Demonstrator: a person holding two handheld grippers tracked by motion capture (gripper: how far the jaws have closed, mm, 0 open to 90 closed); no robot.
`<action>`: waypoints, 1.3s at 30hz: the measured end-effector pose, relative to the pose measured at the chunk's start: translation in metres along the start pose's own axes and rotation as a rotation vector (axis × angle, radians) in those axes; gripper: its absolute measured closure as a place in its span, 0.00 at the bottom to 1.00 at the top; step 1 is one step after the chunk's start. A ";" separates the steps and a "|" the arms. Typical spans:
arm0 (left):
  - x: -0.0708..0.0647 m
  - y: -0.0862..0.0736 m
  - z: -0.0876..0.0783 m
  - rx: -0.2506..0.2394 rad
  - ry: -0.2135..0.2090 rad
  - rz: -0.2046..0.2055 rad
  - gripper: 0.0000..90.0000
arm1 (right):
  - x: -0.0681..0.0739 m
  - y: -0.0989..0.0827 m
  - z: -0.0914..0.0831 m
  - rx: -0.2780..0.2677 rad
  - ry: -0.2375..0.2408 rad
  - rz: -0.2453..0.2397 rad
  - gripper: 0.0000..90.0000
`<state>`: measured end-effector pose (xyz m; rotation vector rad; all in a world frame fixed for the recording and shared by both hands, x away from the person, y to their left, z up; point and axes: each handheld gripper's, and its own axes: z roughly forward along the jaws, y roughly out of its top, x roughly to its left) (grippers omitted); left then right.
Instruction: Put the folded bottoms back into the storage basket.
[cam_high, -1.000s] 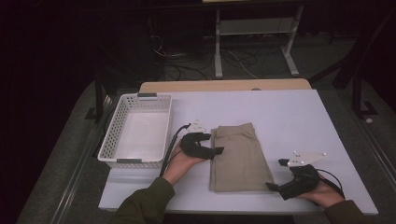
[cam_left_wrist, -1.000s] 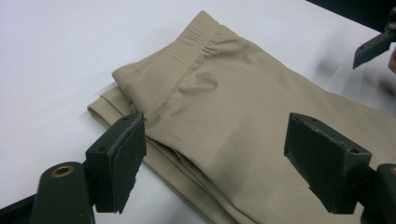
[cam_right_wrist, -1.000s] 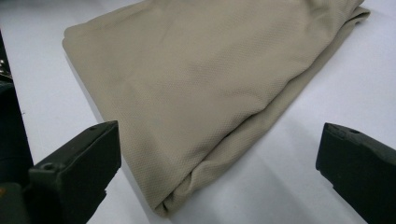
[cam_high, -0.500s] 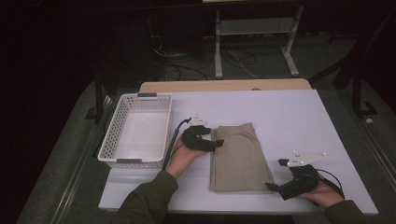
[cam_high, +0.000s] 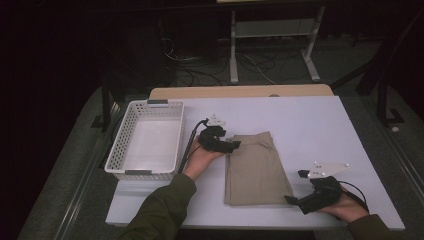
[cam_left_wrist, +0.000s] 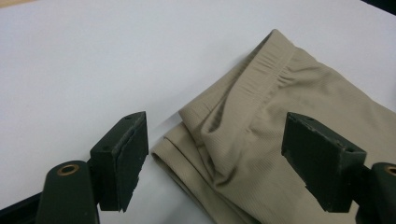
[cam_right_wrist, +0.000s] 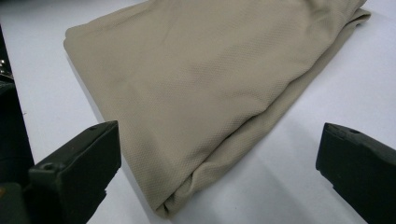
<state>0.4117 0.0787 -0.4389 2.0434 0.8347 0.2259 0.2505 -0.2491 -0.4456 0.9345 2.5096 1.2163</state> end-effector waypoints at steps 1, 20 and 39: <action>0.001 0.000 0.002 0.013 0.004 0.000 0.25 | 0.000 0.000 0.000 -0.002 0.002 -0.002 0.00; -0.001 -0.005 0.028 0.101 0.047 0.044 0.18 | 0.000 0.000 0.000 0.000 0.004 0.000 0.00; -0.014 0.002 0.028 0.149 0.009 0.070 0.56 | 0.000 0.000 0.001 0.002 0.003 0.000 0.00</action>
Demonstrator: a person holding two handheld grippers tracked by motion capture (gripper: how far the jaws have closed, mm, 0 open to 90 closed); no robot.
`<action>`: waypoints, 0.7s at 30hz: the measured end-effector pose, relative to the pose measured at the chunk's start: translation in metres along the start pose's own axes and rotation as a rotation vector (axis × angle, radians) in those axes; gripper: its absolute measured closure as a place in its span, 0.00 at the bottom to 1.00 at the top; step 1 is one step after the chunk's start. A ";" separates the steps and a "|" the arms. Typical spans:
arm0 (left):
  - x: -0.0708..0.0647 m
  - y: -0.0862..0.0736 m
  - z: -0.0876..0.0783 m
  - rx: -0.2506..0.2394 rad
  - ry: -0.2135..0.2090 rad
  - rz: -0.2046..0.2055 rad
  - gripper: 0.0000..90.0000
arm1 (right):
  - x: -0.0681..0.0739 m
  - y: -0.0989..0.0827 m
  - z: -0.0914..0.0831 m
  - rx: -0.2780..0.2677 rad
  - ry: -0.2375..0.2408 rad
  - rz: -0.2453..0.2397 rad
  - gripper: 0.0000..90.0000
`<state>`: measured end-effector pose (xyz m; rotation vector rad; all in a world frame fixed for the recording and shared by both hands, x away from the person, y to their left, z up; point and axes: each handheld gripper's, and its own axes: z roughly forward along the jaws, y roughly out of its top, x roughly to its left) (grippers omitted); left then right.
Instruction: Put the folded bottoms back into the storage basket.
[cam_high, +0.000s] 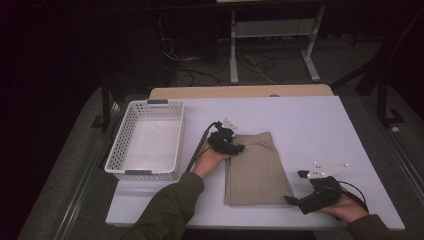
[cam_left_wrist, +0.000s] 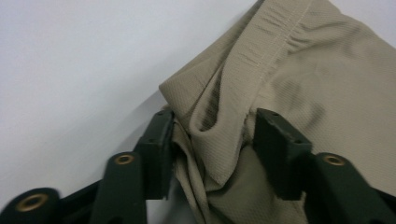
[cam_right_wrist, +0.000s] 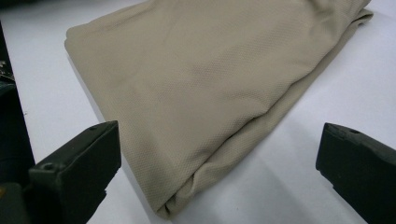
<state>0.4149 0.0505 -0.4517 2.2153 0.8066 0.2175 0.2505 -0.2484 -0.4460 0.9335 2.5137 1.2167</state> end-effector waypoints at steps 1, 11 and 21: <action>0.000 0.000 0.000 0.001 -0.009 0.000 0.59 | 0.000 0.000 0.000 0.001 0.000 -0.001 0.00; -0.001 0.002 0.001 0.017 -0.074 -0.012 0.84 | 0.001 0.000 0.000 0.002 0.000 -0.001 0.00; 0.000 0.003 0.001 0.023 -0.082 -0.015 0.85 | 0.006 -0.001 0.000 0.056 0.022 -0.005 0.16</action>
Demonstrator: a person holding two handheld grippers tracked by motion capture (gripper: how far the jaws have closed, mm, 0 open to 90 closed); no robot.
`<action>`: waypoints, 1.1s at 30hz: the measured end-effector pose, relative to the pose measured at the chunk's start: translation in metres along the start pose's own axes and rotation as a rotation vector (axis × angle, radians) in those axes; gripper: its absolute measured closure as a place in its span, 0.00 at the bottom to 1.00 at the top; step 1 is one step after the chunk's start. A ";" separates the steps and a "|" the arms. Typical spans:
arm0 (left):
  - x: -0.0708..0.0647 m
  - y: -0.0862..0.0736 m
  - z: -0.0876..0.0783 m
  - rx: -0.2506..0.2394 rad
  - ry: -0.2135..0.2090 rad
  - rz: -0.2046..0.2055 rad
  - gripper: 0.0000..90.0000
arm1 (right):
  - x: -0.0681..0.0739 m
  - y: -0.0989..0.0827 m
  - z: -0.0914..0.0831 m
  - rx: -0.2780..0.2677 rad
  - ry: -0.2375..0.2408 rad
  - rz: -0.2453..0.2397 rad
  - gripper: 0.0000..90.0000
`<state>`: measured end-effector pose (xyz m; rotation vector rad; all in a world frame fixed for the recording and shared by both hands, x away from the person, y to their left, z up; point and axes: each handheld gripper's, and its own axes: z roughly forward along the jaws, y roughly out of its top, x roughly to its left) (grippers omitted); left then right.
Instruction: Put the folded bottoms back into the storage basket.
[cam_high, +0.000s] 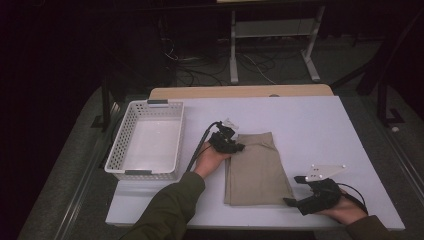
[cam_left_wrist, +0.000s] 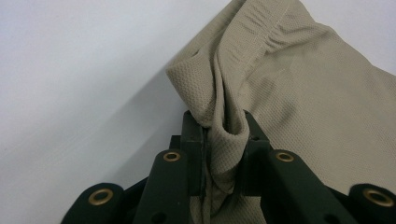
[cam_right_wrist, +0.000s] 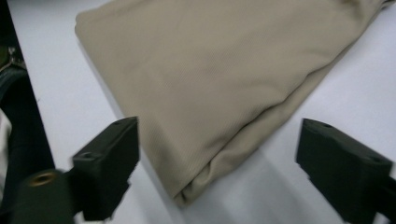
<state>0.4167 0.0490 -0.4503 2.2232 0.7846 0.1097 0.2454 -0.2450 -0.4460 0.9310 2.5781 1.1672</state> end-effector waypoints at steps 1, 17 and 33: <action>0.000 0.000 0.000 0.002 0.000 0.000 0.85 | 0.001 0.000 0.000 0.011 0.005 -0.004 0.17; 0.002 0.001 0.000 0.005 -0.011 -0.005 0.85 | 0.013 -0.001 0.012 0.104 -0.021 -0.111 0.57; 0.004 0.002 -0.003 -0.001 -0.037 0.000 0.87 | 0.011 0.011 0.016 0.085 0.053 -0.116 0.89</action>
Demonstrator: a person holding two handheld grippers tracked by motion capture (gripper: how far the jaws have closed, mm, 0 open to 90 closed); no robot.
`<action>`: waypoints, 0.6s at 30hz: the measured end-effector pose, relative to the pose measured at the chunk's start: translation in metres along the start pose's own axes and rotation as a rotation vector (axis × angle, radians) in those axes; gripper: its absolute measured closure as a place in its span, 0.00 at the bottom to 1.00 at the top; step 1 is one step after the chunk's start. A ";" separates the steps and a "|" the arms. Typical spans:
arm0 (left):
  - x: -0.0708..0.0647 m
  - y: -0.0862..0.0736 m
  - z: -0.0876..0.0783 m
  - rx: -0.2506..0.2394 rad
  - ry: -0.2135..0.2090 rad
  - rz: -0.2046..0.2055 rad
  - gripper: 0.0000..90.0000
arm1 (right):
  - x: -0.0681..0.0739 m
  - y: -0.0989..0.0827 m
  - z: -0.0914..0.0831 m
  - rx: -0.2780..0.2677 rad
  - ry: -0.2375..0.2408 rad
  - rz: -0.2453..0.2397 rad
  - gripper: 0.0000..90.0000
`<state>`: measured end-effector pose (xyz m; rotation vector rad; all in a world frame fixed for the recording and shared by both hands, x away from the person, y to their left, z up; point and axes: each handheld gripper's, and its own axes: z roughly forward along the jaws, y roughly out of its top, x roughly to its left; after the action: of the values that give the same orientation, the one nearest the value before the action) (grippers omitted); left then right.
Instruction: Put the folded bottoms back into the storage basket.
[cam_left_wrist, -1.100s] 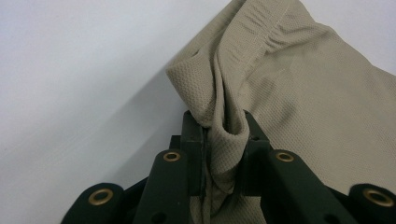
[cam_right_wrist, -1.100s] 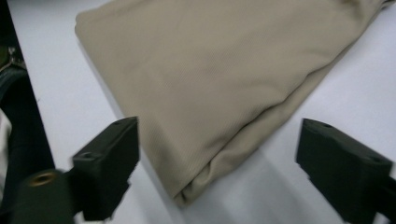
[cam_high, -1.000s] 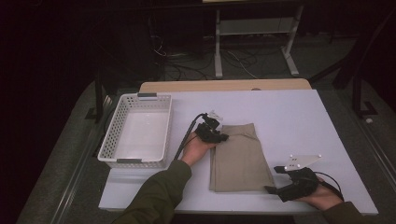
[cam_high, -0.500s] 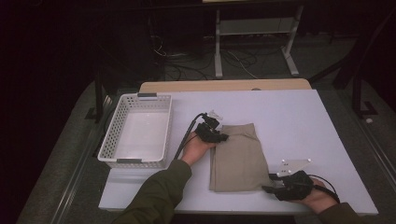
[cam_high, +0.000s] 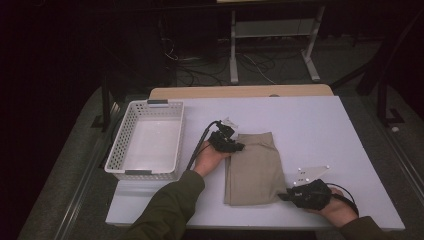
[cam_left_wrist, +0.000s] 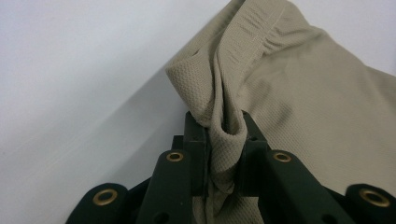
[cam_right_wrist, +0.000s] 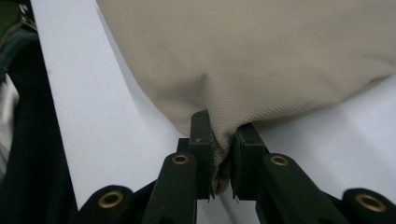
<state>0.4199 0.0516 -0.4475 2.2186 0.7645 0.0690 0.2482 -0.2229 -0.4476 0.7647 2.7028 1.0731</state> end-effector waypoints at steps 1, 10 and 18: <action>0.000 0.001 -0.001 -0.003 -0.008 -0.005 0.87 | -0.001 0.001 -0.001 -0.015 0.004 0.002 0.89; -0.007 0.011 -0.015 -0.042 -0.083 0.010 0.87 | -0.006 0.022 -0.006 -0.142 0.028 0.008 0.89; -0.018 0.021 -0.027 -0.078 -0.141 0.045 0.87 | -0.013 0.053 -0.006 -0.231 0.039 0.000 0.89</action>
<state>0.4086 0.0487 -0.4110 2.1411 0.6246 -0.0352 0.2796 -0.2001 -0.4085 0.7100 2.5471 1.3830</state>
